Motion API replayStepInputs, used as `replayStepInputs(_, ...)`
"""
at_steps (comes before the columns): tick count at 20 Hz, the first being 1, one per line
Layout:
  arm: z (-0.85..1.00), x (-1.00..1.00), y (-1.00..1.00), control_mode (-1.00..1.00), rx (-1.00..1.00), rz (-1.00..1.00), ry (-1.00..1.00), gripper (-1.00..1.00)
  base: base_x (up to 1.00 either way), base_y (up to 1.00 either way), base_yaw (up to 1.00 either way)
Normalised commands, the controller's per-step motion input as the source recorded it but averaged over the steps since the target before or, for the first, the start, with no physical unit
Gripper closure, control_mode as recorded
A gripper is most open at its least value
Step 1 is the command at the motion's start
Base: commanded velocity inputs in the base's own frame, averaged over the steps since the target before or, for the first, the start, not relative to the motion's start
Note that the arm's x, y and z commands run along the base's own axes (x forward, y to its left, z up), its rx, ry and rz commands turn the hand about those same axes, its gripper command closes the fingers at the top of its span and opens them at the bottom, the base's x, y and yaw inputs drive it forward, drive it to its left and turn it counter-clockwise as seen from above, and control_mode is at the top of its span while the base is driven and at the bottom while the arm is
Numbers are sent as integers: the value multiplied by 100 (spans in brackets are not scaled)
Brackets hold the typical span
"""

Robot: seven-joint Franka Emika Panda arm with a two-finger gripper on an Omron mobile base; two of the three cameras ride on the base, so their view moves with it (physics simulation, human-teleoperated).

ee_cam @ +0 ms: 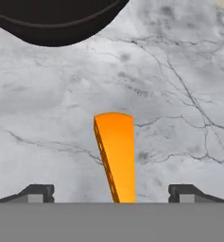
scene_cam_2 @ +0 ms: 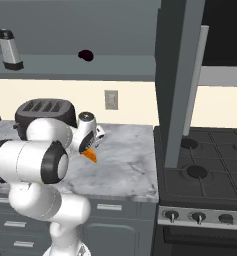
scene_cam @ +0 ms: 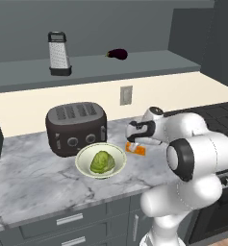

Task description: Pick the cheese from the fridge and the cheese grater from the cabinet and place them next to the salad bowl.

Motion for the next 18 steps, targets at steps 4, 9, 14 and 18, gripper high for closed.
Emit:
replayStepInputs(4,73,-65,-10,-100,0,-18,-15,-100,0,0,0)
replayStepInputs(9,91,-50,-7,-100,0,-18,4,-100,0,0,0)
replayStepInputs(14,59,-76,-3,-100,3,-27,5,-100,0,0,0)
replayStepInputs(18,59,-99,0,-100,11,-23,0,-100,0,0,0)
